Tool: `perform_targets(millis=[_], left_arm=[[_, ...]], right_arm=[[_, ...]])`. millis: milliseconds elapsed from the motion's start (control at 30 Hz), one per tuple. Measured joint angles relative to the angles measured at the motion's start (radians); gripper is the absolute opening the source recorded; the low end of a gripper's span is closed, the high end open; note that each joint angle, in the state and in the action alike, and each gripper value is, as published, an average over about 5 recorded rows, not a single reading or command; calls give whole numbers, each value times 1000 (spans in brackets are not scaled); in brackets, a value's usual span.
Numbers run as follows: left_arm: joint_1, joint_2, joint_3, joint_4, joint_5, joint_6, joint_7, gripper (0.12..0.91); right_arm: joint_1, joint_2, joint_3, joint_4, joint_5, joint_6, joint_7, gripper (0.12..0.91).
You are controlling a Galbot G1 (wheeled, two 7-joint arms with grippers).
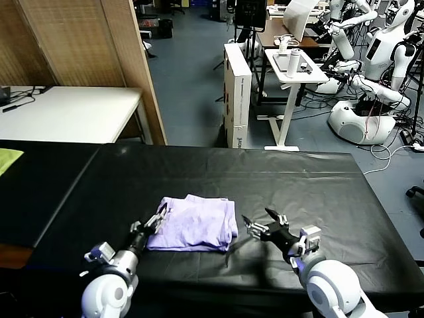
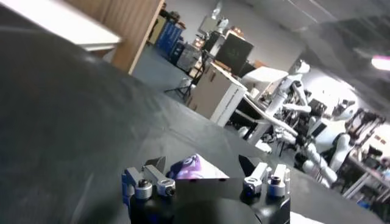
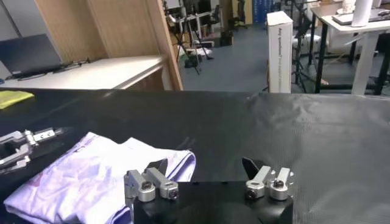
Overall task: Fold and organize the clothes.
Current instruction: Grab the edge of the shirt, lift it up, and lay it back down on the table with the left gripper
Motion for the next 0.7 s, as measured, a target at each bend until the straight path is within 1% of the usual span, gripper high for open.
perform_targets(millis=[300, 700], left_arm=[[21, -11, -7, 7, -22, -8, 5, 907], [39, -22, 0, 7, -62, 2, 11, 906]], right_arm=[[-1, 5, -3, 2, -4, 0, 1, 907], [-1, 11, -5, 0, -7, 0, 2, 907]])
